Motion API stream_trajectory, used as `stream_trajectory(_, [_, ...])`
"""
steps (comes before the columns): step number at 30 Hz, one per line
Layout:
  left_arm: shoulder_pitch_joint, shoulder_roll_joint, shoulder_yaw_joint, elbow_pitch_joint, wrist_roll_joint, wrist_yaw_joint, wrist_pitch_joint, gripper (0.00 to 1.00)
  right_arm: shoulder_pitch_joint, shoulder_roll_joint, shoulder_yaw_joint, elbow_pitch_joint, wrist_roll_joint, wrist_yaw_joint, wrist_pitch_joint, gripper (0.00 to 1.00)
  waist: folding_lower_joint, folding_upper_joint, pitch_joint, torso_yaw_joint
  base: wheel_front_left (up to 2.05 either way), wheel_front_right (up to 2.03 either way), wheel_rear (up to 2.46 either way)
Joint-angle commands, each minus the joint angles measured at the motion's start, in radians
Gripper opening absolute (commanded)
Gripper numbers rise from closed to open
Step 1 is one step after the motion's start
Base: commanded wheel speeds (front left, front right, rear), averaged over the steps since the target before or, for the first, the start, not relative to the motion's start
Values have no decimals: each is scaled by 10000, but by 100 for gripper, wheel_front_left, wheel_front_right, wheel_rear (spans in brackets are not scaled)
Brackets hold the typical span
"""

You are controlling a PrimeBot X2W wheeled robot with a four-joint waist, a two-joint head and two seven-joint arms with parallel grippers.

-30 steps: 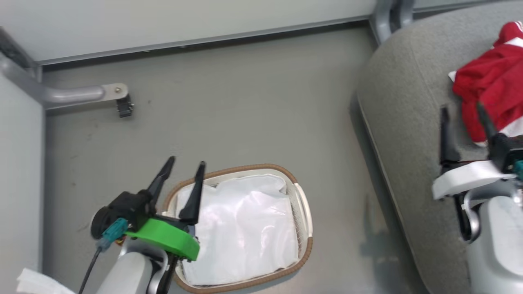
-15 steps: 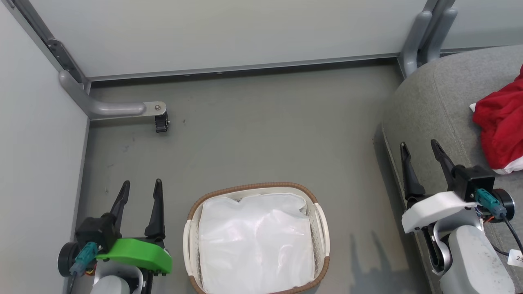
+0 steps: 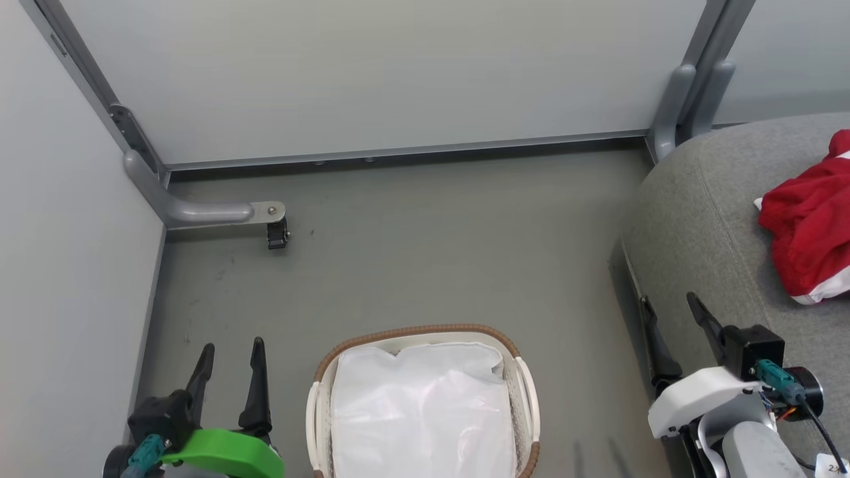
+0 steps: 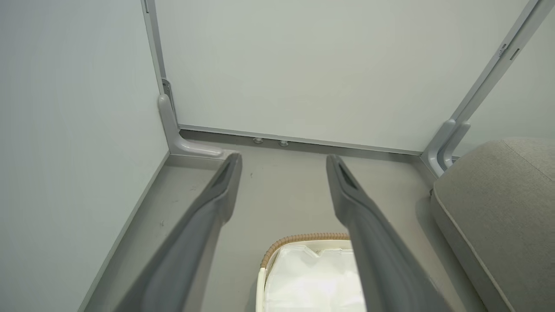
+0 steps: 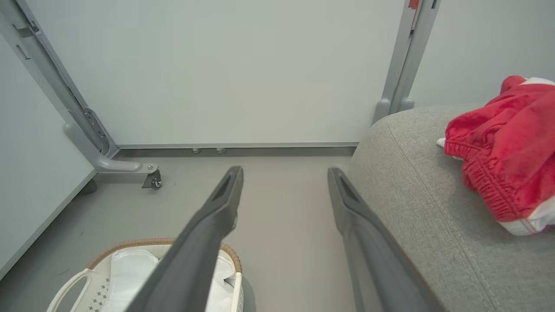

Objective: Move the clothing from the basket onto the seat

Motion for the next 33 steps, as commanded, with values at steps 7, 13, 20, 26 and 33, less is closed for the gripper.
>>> stream_trajectory(7, [214, -51, -67, 313, -250, 0, 26, 0, 204, 116, -15, 350, 107, 2, 74, 0, 1, 0, -123, 36, 0, 0, 0])
stream_trajectory(13, [150, -52, 77, 188, -1337, 0, 323, 0, 177, 106, -150, 247, 1318, 1, 455, 0, 1, 0, -148, 45, 0, 0, 0])
stream_trajectory(20, [65, -55, 246, 53, -2555, 0, 664, 0, 282, 94, -156, -15, 2729, 1, 747, 0, 1, 0, -178, 56, 0, 0, 0])
stream_trajectory(26, [-2, -58, 373, -50, -3470, -1, 921, 0, 334, 85, -183, -187, 3785, 0, 985, 0, 1, 0, -202, 65, 0, 0, 0])
stream_trajectory(33, [-77, -65, 518, -165, -4480, -1, 1209, 0, 379, 75, -229, -357, 4939, 0, 1265, 0, 1, 0, -232, 76, 0, 0, 0])
